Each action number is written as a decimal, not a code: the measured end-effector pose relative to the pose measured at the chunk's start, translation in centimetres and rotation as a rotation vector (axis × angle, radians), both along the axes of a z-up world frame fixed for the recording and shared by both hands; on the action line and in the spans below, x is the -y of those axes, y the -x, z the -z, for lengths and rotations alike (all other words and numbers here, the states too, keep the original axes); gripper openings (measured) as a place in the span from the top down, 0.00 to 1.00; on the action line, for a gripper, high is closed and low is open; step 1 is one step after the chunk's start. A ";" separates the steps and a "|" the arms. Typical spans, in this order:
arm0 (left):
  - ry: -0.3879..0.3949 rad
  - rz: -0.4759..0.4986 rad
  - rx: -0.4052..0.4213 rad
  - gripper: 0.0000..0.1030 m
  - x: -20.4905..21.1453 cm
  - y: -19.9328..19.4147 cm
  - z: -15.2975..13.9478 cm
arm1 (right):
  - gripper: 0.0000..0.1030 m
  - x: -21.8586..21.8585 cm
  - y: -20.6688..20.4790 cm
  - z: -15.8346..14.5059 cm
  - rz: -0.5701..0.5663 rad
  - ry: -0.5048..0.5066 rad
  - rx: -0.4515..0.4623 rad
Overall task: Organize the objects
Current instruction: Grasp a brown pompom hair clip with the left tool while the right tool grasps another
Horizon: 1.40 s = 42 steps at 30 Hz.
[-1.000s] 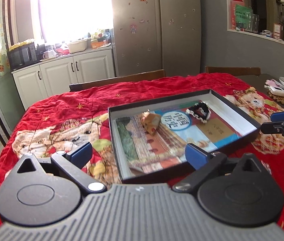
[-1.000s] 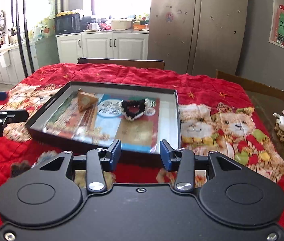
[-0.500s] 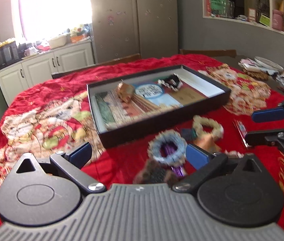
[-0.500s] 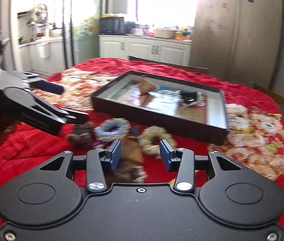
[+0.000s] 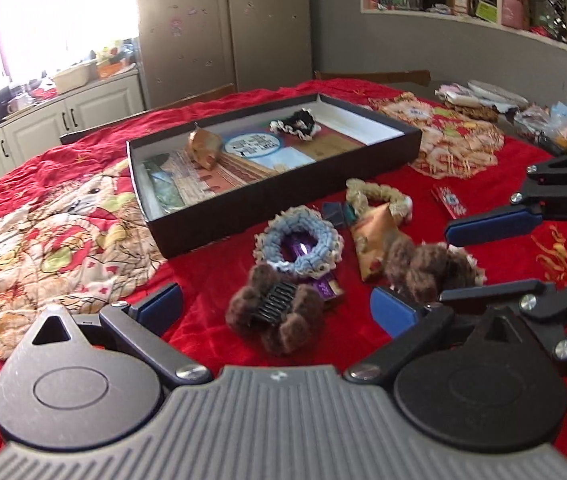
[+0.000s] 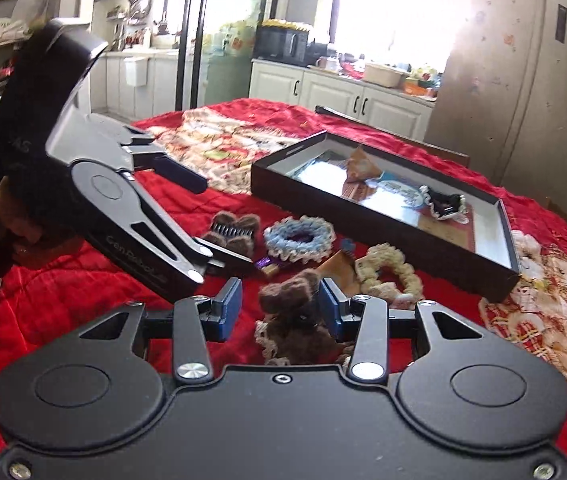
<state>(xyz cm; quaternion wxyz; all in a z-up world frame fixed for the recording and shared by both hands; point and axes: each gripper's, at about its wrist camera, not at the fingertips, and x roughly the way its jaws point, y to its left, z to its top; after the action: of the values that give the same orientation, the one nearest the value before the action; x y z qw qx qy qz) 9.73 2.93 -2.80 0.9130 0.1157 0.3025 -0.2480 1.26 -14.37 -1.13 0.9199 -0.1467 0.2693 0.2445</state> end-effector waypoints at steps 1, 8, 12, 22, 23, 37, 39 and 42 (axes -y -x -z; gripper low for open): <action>-0.006 0.002 -0.007 0.00 0.1 -0.2 0.3 | 0.59 0.0 -0.1 0.2 0.001 0.006 -0.002; -0.007 -0.015 -0.048 0.08 -0.1 -1.8 1.6 | 0.58 0.2 -1.9 1.5 0.031 0.032 -0.023; -0.003 -0.020 -0.061 0.14 -0.3 -2.1 1.9 | 0.60 0.4 -2.6 1.9 0.040 0.024 -0.037; 0.020 0.006 -0.076 0.47 0.0 -1.8 1.6 | 0.74 1.0 -3.0 1.7 0.057 -0.017 -0.042; 0.020 0.008 -0.077 0.48 0.0 -1.8 1.6 | 0.74 1.1 -3.0 1.7 0.058 -0.027 -0.046; 0.023 0.027 -0.054 0.54 -0.2 -0.8 0.4 | 0.75 2.1 -2.2 0.2 0.057 -0.090 -0.034; 0.022 0.025 -0.050 0.54 -0.2 -0.6 0.0 | 0.75 2.2 -2.0 -0.2 0.057 -0.093 -0.027; 0.031 0.025 -0.045 0.54 -0.3 -0.6 -0.6 | 0.75 2.6 -1.9 -0.9 0.058 -0.102 -0.018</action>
<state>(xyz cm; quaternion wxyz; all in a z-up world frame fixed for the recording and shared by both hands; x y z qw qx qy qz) 10.36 3.18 -2.21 0.9045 0.0997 0.3177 -0.2665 3.16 -16.98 -0.19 0.9304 -0.0895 0.2690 0.2322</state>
